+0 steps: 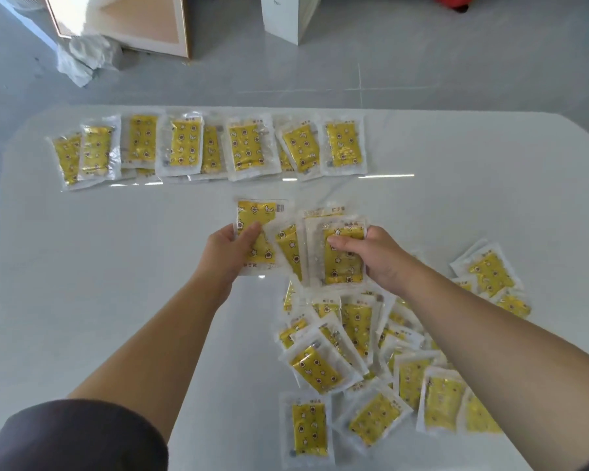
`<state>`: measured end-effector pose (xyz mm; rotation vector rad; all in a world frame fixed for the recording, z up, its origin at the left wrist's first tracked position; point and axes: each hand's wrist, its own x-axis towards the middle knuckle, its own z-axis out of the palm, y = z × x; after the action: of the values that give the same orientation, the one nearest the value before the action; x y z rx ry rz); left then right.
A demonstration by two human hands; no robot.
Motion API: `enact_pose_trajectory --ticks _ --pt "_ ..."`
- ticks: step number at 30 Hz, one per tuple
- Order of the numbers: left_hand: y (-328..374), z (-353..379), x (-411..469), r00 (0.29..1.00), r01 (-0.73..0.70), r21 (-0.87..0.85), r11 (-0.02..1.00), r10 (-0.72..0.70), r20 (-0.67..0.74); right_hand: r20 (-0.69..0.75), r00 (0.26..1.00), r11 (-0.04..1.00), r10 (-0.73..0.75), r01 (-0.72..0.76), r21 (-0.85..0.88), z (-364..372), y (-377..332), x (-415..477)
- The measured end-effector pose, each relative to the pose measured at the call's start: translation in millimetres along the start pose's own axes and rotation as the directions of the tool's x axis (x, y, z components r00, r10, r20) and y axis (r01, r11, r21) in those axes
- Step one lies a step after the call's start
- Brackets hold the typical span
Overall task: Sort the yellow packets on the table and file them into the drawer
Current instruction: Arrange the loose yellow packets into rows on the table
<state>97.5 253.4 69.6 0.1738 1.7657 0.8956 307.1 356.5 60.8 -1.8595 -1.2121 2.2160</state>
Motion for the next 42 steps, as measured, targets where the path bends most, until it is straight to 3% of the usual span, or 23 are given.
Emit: enact_pose_trajectory --ticks 5,12,14,16,19,20,22,25,28,32,35,38,42 --pt "34 42 57 0.994 -0.038 0.079 0.996 0.046 -0.103 -0.171 0.985 0.986 -0.008 0.036 0.163 -48 -39 47" --pt "84 71 126 0.932 -0.132 0.336 0.933 0.232 -0.280 -0.210 0.976 0.948 -0.064 0.126 0.294 -58 -89 108" --pt "91 73 138 0.908 -0.117 0.463 0.879 0.283 -0.309 -0.197 0.978 0.957 -0.070 0.121 0.263 -50 -97 120" --pt "93 73 143 0.889 -0.072 0.587 0.806 0.319 -0.329 -0.208 0.973 0.987 -0.099 0.123 0.106 -46 -98 127" --pt "84 74 141 0.808 -0.046 0.765 0.642 0.474 -0.349 -0.225 0.952 0.973 -0.208 0.177 -0.148 -53 -89 126" --pt "79 76 137 0.772 -0.089 0.825 0.558 0.562 -0.296 -0.231 0.939 0.959 -0.255 0.215 -0.185 -60 -85 126" --pt "68 85 127 0.709 -0.244 0.914 0.325 0.703 -0.060 -0.255 0.909 0.936 -0.329 0.278 -0.218 -73 -82 126" --pt "54 102 121 0.699 -0.398 0.917 -0.041 0.634 0.331 -0.291 0.903 0.943 -0.316 0.265 -0.201 -90 -86 130" --pt "46 116 126 0.771 -0.347 0.918 -0.194 0.498 0.397 -0.312 0.902 0.945 -0.299 0.235 -0.227 -100 -95 131" --pt "49 130 130 0.790 -0.243 0.939 -0.244 0.511 0.338 -0.354 0.874 0.910 -0.333 0.200 -0.362 -113 -104 131" --pt "44 138 119 0.787 -0.276 0.940 -0.201 0.514 0.341 -0.426 0.826 0.874 -0.369 0.153 -0.461 -119 -99 134" --pt "26 139 89 0.773 -0.345 0.936 -0.071 0.545 0.326 -0.459 0.792 0.835 -0.402 0.111 -0.539 -125 -82 129" --pt "-16 126 39 0.822 -0.377 0.908 0.180 0.517 0.239 -0.391 0.770 0.754 -0.505 0.173 -0.633 -115 -41 93"
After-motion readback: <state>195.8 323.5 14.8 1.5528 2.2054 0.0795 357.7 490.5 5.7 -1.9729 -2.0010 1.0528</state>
